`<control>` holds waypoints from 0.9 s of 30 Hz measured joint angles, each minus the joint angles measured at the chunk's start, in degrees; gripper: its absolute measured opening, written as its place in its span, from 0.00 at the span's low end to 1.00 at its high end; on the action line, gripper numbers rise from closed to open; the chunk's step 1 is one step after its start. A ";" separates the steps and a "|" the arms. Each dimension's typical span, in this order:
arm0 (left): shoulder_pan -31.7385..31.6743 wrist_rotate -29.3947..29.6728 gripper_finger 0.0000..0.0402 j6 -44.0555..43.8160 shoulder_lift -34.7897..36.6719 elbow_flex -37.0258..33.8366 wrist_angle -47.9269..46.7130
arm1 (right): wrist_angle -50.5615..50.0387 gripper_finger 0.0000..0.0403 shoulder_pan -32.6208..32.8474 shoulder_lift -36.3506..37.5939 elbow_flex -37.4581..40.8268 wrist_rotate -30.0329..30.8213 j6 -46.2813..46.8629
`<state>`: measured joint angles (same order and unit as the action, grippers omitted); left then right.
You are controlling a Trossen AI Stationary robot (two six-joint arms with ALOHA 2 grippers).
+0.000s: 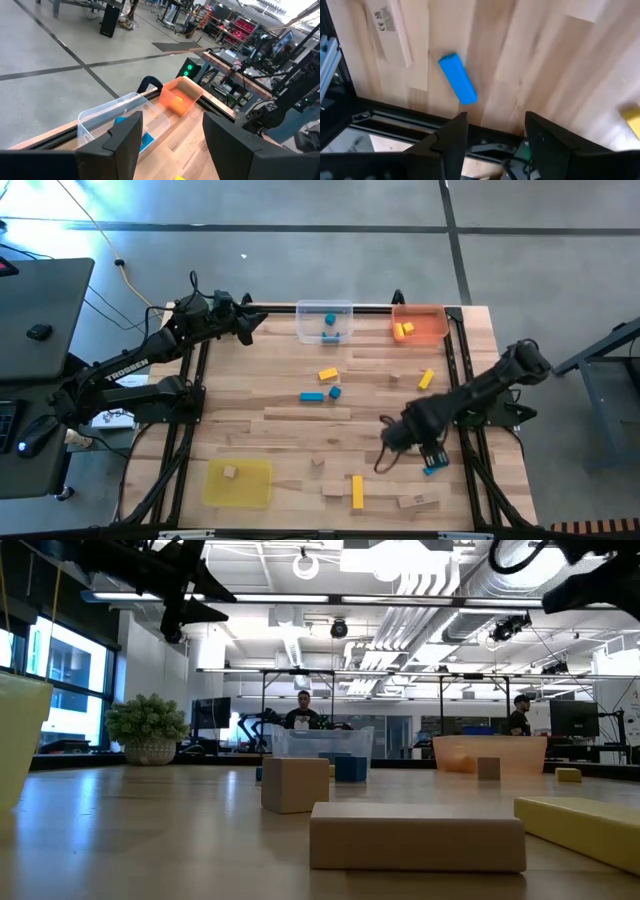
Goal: Sort & place blocks by color
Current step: Put the blue block into the transparent bin
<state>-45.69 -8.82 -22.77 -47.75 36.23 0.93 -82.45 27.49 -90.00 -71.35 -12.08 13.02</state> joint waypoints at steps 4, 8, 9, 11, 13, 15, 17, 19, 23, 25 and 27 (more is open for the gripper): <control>0.00 0.00 0.49 0.41 0.00 0.00 0.00 | 2.48 0.46 4.01 -2.80 0.17 0.08 0.07; 0.00 -0.01 0.49 0.42 0.00 0.00 0.00 | 6.14 0.46 7.39 -4.14 3.13 -0.47 2.54; 0.00 -0.02 0.49 0.44 0.00 0.00 0.00 | 7.18 0.46 8.14 -4.15 4.40 -1.26 3.65; 0.00 -0.02 0.49 0.43 0.00 0.00 0.00 | 8.15 0.46 9.56 -4.15 6.81 -2.28 5.57; 0.00 -0.02 0.49 0.44 0.00 0.00 0.00 | 7.90 0.45 10.91 -4.15 8.69 -1.99 6.99; 0.00 -0.02 0.49 0.43 0.00 0.00 0.00 | 8.40 0.45 11.79 -4.15 10.26 -1.72 7.52; 0.00 -0.04 0.49 0.44 0.00 0.00 0.00 | 9.10 0.44 12.69 -4.15 11.58 -1.66 7.27; 0.00 -0.03 0.49 0.43 0.00 0.00 0.00 | 10.84 0.42 13.39 -4.15 12.97 -1.62 6.55; 0.00 -0.04 0.49 0.42 0.00 0.00 0.00 | 16.13 0.41 14.42 -4.15 15.75 -1.74 6.37; 0.00 -0.04 0.49 0.39 0.00 0.00 0.00 | 18.83 0.40 14.67 -4.15 16.95 -2.05 6.45; 0.00 -0.06 0.49 0.37 0.01 0.00 0.00 | 20.56 0.40 14.75 -4.15 17.97 -2.11 6.54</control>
<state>-45.69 -8.88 -22.40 -47.74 36.23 0.93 -61.90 42.24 -94.15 -53.39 -14.19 19.56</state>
